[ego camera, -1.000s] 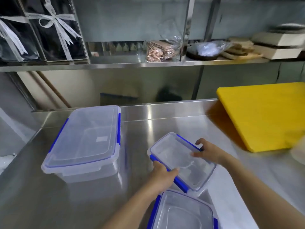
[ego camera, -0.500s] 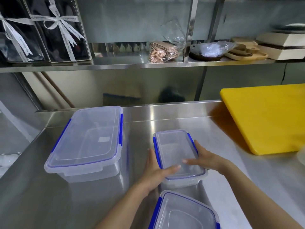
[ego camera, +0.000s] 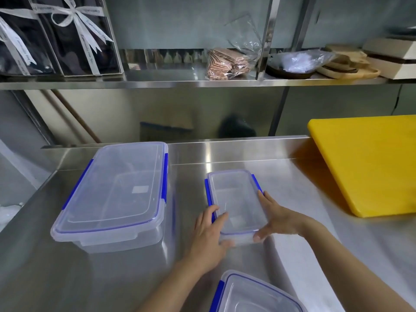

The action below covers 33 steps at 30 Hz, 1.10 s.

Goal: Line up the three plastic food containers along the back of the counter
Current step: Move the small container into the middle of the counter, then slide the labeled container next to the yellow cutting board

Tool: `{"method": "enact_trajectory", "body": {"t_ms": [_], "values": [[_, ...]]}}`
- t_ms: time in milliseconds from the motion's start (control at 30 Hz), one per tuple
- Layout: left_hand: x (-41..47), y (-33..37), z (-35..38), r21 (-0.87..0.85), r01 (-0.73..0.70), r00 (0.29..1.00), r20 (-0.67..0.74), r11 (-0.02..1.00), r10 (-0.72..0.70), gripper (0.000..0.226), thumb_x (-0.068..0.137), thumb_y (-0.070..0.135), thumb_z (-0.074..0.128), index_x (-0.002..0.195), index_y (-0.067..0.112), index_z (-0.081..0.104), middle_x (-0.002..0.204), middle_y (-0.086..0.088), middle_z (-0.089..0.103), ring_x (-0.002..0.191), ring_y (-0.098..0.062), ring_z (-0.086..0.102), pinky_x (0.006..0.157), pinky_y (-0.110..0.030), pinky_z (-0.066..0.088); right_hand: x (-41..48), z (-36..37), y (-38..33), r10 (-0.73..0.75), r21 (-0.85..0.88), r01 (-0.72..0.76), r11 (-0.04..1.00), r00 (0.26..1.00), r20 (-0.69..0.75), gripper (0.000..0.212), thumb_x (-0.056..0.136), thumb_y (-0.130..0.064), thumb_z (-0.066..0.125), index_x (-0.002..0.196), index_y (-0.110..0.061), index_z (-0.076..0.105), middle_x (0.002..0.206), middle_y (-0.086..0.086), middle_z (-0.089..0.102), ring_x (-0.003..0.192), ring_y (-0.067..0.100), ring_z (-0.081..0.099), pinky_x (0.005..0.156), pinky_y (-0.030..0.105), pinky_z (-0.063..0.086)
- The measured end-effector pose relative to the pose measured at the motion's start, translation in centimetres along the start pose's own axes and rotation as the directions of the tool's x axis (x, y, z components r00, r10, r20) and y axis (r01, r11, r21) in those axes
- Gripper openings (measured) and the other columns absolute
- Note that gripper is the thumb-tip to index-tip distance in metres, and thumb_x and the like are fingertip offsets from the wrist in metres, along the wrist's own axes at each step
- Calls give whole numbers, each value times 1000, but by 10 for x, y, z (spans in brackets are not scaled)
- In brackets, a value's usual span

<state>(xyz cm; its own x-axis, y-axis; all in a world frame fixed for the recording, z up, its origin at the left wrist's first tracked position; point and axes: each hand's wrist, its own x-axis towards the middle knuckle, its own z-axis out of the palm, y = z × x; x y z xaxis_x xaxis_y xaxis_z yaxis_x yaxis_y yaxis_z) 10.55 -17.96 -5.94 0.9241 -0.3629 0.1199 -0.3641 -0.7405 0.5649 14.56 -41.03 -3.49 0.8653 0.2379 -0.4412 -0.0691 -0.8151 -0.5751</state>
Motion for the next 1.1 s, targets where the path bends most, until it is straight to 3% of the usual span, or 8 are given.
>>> {"method": "enact_trajectory", "body": {"t_ms": [133, 200, 233, 300, 367, 600, 867, 1100], "values": [[16, -10, -8, 226, -61, 979, -177, 972, 102, 44, 75, 23, 74, 116, 13, 62, 119, -1, 64, 108, -21, 60, 94, -33, 47, 29, -1, -12, -10, 114, 17, 993, 998, -62, 134, 56, -46, 84, 147, -33, -13, 157, -7, -9, 146, 21, 2, 118, 44, 21], [25, -18, -7, 282, -65, 963, -233, 957, 134, 47, 69, 22, 80, 112, 9, 66, 115, -5, 69, 105, -23, 66, 95, -39, 49, 43, -2, -16, 17, 115, -8, 993, 997, -76, 131, 58, -49, 82, 148, -30, -12, 158, -2, -13, 146, 23, 4, 118, 45, 21], [29, -22, -6, 281, -53, 973, -201, 958, 113, 55, 74, 28, 76, 122, 9, 60, 129, -4, 62, 118, -20, 58, 103, -41, 41, 50, -3, -18, 34, 105, -25, 994, 996, -86, 128, 61, -51, 79, 148, -29, -13, 158, -1, -17, 147, 24, 5, 118, 44, 21], [37, -31, -5, 276, -11, 992, -117, 961, 45, 76, 87, 46, 55, 146, 14, 21, 154, 4, 15, 141, -9, 12, 116, -32, 8, 62, -4, -21, 43, 87, -33, 996, 992, -120, 118, 69, -51, 73, 148, -27, -12, 158, -1, -21, 147, 23, 7, 116, 40, 22], [47, -40, -5, 290, 42, 999, -19, 956, -38, 88, 87, 57, 42, 146, 19, -12, 151, 8, -17, 135, -5, -20, 113, -28, -12, 71, -5, -27, 28, 71, -16, 997, 986, -162, 108, 76, -48, 68, 148, -26, -9, 158, -3, -21, 144, 23, 17, 113, 36, 26], [67, -41, -14, 412, 114, 972, 142, 904, -188, 106, 84, 48, 56, 140, 16, -27, 155, -2, -25, 142, -20, -20, 111, -36, -13, 79, -3, -40, 37, -144, -70, 987, 975, -221, 88, 87, -54, 49, 149, -26, -7, 160, -3, -15, 138, 28, 33, 105, 42, 39], [42, -25, -40, 312, 119, 976, 139, 942, -170, 82, 90, 43, 48, 148, 16, -3, 160, -4, -6, 146, -18, -7, 117, -35, -6, 47, 14, -54, 77, -179, -145, 973, 936, -343, 82, 88, -56, 44, 149, -19, 5, 159, 9, 9, 135, 35, 35, 106, 45, 36], [-20, 11, -61, -115, 319, 923, 264, 941, -281, 74, 83, 55, 56, 144, 21, 30, 152, -3, 34, 136, -20, 35, 111, -38, 32, -20, 32, -59, -1, -91, -35, 995, 930, -367, 69, 88, -47, 53, 145, -21, 23, 149, 14, 33, 130, 34, 42, 104, 45, 37]]}}
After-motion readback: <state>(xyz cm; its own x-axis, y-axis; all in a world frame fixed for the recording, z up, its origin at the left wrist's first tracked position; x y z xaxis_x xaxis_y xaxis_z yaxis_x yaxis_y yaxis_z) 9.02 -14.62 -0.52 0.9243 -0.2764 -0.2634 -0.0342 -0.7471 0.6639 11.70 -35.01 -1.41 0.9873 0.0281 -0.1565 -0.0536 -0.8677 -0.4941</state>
